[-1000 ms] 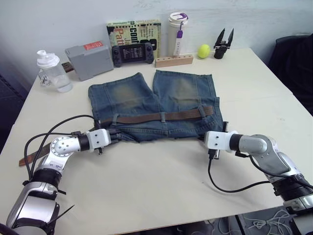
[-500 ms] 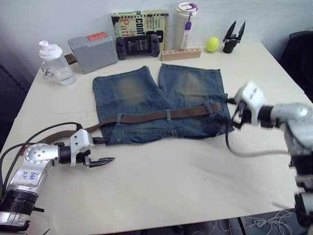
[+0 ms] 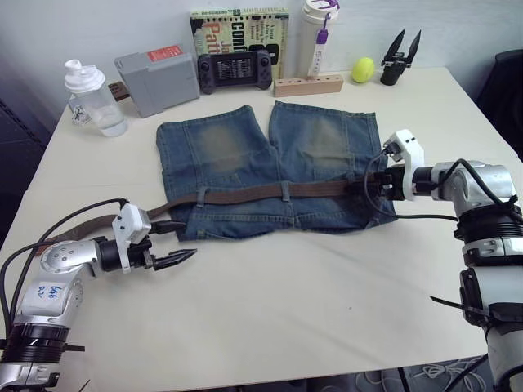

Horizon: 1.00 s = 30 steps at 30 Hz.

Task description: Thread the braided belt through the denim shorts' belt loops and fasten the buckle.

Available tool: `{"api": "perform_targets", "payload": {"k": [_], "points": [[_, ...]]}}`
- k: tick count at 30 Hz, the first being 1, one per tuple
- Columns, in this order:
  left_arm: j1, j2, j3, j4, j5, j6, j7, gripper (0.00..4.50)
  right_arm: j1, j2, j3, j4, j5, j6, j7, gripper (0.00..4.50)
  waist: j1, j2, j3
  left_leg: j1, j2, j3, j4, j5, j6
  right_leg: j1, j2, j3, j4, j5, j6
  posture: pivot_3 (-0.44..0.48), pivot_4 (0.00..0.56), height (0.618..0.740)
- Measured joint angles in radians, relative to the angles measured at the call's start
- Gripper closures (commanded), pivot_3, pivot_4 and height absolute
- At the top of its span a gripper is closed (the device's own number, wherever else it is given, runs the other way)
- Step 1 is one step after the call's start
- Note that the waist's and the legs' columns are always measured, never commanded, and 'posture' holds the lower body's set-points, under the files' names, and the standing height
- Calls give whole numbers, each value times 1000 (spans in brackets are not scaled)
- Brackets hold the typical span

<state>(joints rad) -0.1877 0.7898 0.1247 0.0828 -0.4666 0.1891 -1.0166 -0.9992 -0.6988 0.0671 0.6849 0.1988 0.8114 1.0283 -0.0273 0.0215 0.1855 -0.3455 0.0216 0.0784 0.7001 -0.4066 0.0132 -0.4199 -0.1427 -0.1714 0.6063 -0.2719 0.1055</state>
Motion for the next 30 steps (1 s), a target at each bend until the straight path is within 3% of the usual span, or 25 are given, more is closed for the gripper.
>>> {"api": "perform_targets", "payload": {"k": [1, 5, 7, 12, 17, 21, 26, 30], "points": [[-9, -6, 17, 2, -3, 10, 8, 616, -4, 1, -2, 10, 0, -4, 2, 2454, 0, 0, 0, 0, 0, 0, 0, 1, 0, 0, 0, 0, 1, 0, 0, 0, 150, 726], [-42, -15, 32, 8, -15, 41, 18, 616, -6, 2, -13, 11, 4, -7, 10, 3653, 0, 0, 0, 1, 0, 0, 0, 2, -1, 0, 0, 2, 2, 0, 0, 0, 150, 726], [-134, -27, 51, 64, -40, 97, 23, 616, -5, 4, -33, 4, 19, -6, 24, 4029, 0, -1, 0, 1, 0, 0, 0, 2, -1, 0, 0, 2, 3, 0, 0, 0, 150, 726], [-252, -32, 60, 172, -44, 160, 27, 616, 3, 3, -37, -24, 27, -6, 33, 4138, -1, -1, 1, 1, -1, 0, 0, 2, -1, 0, 0, 1, 2, 0, 0, 0, 150, 726], [-517, -77, 50, 503, -42, 311, -19, 616, 74, 6, -71, -134, 65, -3, 44, 4138, -3, -3, 2, 1, -2, -1, 0, 2, -1, 0, 0, 0, 2, 0, 0, 0, 150, 726], [-627, -124, 30, 698, -21, 372, -68, 616, 126, 9, -93, -220, 94, 16, 24, 4138, -3, -3, 2, 1, -2, -1, 0, 2, -1, 0, 0, 0, 3, 0, 0, 0, 150, 726], [-677, -171, 12, 838, 32, 366, -70, 616, 167, 9, -116, -296, 121, 42, -5, 4139, -5, -4, 2, 1, -2, -1, 0, 2, -1, 0, 0, 0, 4, 0, 0, 0, 150, 726], [-685, -186, 2, 853, 74, 323, -88, 616, 187, 9, -120, -325, 133, 52, -26, 4139, -3, -5, 2, 1, -3, -1, 1, 2, -1, 0, 0, 1, 4, 0, 0, 0, 150, 726]]}}
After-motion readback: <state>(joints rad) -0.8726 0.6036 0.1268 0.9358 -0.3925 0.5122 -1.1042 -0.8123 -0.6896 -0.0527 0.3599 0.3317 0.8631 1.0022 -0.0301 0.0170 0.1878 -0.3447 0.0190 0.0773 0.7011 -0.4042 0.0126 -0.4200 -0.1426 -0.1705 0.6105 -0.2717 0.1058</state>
